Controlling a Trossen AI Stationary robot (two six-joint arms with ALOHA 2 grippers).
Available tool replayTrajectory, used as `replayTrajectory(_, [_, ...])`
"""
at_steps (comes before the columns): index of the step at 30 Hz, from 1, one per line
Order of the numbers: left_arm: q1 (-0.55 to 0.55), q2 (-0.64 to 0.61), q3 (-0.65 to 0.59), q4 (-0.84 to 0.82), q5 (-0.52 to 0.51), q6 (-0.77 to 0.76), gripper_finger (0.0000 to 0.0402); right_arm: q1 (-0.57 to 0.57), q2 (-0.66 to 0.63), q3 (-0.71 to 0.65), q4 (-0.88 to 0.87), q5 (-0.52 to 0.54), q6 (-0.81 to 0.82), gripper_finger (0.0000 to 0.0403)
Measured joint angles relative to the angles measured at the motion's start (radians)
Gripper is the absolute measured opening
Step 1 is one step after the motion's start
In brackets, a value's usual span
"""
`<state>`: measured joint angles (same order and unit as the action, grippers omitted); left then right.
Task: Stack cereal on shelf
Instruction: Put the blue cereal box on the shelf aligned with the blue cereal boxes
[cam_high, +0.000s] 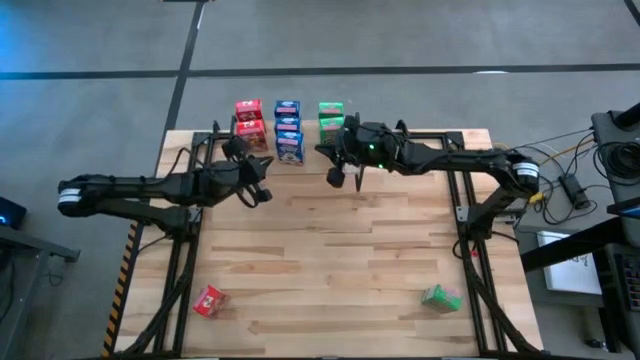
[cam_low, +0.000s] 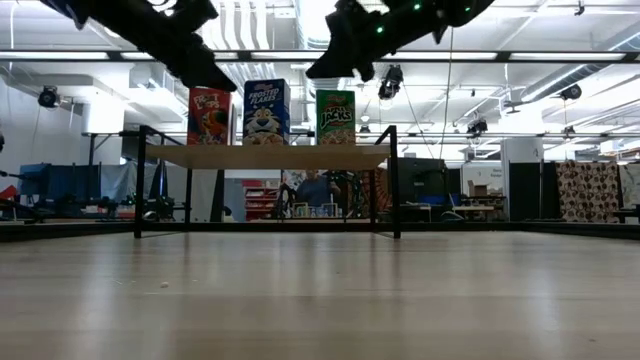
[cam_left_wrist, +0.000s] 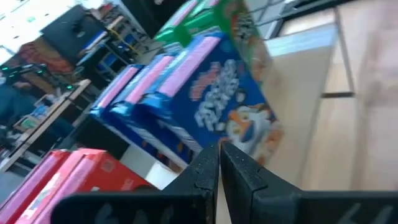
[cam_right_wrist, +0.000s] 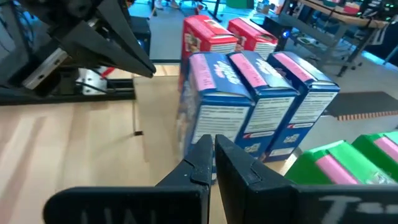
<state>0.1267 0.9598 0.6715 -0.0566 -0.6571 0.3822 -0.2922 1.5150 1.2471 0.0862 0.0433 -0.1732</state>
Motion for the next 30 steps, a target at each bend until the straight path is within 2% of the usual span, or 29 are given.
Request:
replayTrajectory(10, [0.092,0.003,-0.057,0.09,0.002,0.002,0.0,-0.034,0.084,0.076,0.0,0.0,-0.035,0.0009])
replayTrajectory(20, [0.099,0.011,-0.059,0.163,0.015,0.001,0.0,-0.036,0.117,0.108,0.001,0.001,-0.055,0.0009])
replayTrajectory(30, [0.117,0.081,-0.053,0.188,0.014,0.002,0.0,-0.038,0.124,0.108,0.008,0.001,-0.069,0.0009])
